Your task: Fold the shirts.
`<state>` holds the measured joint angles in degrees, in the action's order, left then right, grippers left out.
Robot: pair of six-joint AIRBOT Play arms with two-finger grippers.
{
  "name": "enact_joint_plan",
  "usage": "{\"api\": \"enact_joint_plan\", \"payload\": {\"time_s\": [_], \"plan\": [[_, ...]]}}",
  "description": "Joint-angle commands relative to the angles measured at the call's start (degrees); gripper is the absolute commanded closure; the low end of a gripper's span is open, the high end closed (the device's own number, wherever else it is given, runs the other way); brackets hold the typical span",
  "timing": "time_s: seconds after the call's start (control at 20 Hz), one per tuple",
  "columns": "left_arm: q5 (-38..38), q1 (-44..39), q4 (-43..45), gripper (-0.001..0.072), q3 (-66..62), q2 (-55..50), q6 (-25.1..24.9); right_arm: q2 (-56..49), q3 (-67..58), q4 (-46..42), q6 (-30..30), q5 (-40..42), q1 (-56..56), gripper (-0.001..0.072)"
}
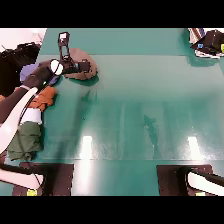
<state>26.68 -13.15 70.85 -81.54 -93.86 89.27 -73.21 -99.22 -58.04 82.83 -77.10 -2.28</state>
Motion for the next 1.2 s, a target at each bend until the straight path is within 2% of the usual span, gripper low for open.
{"api": "enact_joint_plan", "payload": {"time_s": [0.0,0.15,0.2,0.25,0.3,0.45,0.55,0.65,0.85,1.0,1.15], "plan": [[5.7,1.0,0.6,0.0204,-8.7,-10.2,0.7,0.0,0.0,0.0,0.0,-1.8,-0.1,0.0695],[5.8,1.0,0.5,0.0207,-10.8,-11.4,0.8,0.0,0.0,0.0,0.0,-2.4,0.0,0.0695],[6.9,1.0,0.5,0.0325,-11.8,-11.3,0.7,0.0,0.0,0.0,0.0,-2.4,0.0,0.0695],[9.0,1.1,1.0,0.0623,-13.3,-11.1,0.6,0.0,-0.1,0.0,0.0,-2.4,0.0,0.0695],[11.3,1.1,1.3,0.0684,-15.4,-10.9,-0.4,0.1,-0.1,0.0,0.0,-2.3,0.0,0.0695],[17.6,1.0,3.9,0.0685,-24.3,-7.0,-1.8,0.2,-1.3,0.0,0.0,-2.4,0.0,0.0695],[19.0,1.0,6.2,0.0685,-29.9,-0.7,-3.3,0.2,-5.0,0.0,0.0,-2.4,0.0,0.0695],[23.7,1.0,6.1,0.0685,-34.8,7.0,-6.1,0.2,-9.8,0.0,0.0,-2.4,0.0,0.0695],[34.5,0.5,6.3,0.0685,-36.0,21.8,-7.4,0.2,-17.7,0.0,0.0,-2.5,0.0,0.0695],[42.6,-4.4,7.1,0.0686,-35.9,25.1,-6.8,2.0,-17.2,0.0,0.0,-1.9,0.0,0.0695],[43.5,-13.8,7.0,0.0685,-29.5,24.5,-4.2,6.2,-10.6,0.0,0.0,-0.2,0.0,0.0695]]}}
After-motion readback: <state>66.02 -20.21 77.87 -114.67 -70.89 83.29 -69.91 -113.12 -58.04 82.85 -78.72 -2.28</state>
